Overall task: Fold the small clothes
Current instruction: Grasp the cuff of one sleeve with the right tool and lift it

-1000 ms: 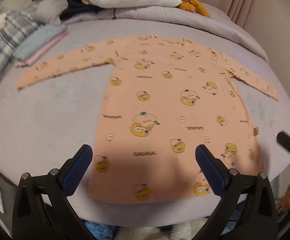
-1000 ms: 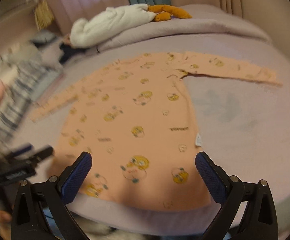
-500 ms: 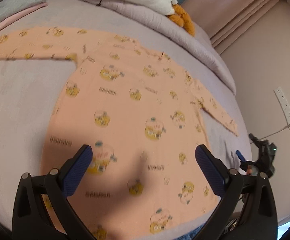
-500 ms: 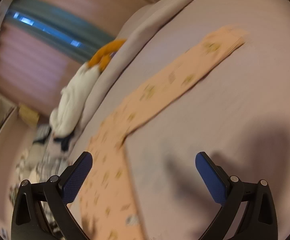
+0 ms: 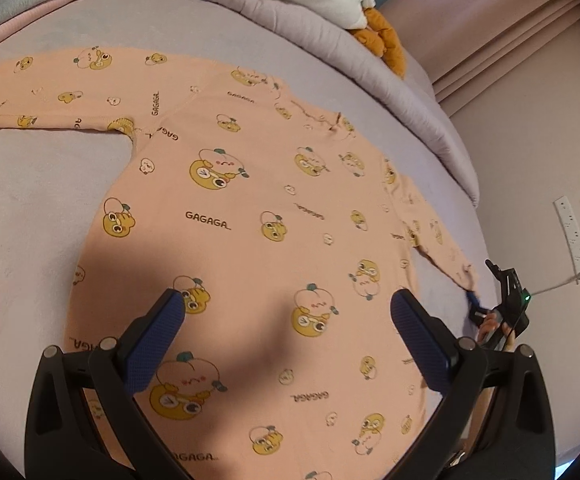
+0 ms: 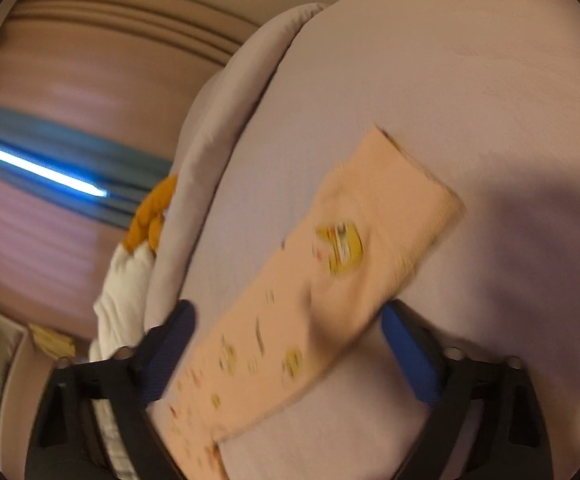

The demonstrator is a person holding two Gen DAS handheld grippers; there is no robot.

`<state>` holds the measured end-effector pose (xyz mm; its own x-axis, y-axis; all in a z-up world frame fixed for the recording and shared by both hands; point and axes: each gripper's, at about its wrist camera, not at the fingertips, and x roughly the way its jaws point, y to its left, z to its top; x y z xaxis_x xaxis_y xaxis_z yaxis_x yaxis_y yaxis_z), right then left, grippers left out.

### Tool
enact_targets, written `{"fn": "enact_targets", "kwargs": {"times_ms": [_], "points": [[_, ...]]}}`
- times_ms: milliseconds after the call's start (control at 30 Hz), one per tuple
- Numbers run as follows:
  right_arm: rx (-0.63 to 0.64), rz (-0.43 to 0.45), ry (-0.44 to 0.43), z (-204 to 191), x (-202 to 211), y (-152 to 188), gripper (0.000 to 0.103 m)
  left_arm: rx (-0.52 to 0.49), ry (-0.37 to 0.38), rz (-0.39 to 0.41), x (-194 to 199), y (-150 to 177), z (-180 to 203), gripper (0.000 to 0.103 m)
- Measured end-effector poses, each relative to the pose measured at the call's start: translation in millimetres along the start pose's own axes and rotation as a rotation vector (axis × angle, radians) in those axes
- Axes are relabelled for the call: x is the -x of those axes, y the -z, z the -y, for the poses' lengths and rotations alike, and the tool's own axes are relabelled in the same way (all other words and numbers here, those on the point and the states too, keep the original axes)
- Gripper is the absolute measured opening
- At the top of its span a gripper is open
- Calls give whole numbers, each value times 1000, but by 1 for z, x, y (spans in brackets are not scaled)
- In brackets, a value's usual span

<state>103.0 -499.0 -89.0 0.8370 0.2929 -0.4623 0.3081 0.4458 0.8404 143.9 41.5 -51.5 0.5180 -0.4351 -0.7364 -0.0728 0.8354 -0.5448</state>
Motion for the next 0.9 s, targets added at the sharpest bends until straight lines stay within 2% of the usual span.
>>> {"fn": "enact_targets", "kwargs": {"times_ms": [33,100,133,167,200,267,367,567,767,833,900], "points": [[-7,-5,0,0,-4,-2,72,0,-8,-3,-2,-1,-1,103],[-24,-18,-1,11,-7,-9,42,3,-23,-14,-7,-3,-2,103],[-37,-26,2,15,-8,-12,34,3,-28,-18,-9,-4,-2,103],[-51,-33,6,20,-9,-12,18,1,-37,-21,-10,-5,-3,103],[-60,-35,14,23,-10,-12,9,-1,-44,-22,-11,-6,-2,103],[-41,-35,23,20,-11,-11,7,-6,-53,-24,-12,-8,-3,103],[102,-25,88,-10,-1,-4,7,-4,-52,-22,-12,-9,-5,103],[372,-52,71,-115,11,28,7,-20,-44,6,2,-6,-12,103],[609,-100,71,-235,-11,87,7,-18,-50,39,27,1,-34,103],[691,-123,58,-276,-23,120,7,-10,-50,45,35,5,-44,103],[751,-151,47,-301,-40,146,7,2,-60,53,43,8,-57,103]]}}
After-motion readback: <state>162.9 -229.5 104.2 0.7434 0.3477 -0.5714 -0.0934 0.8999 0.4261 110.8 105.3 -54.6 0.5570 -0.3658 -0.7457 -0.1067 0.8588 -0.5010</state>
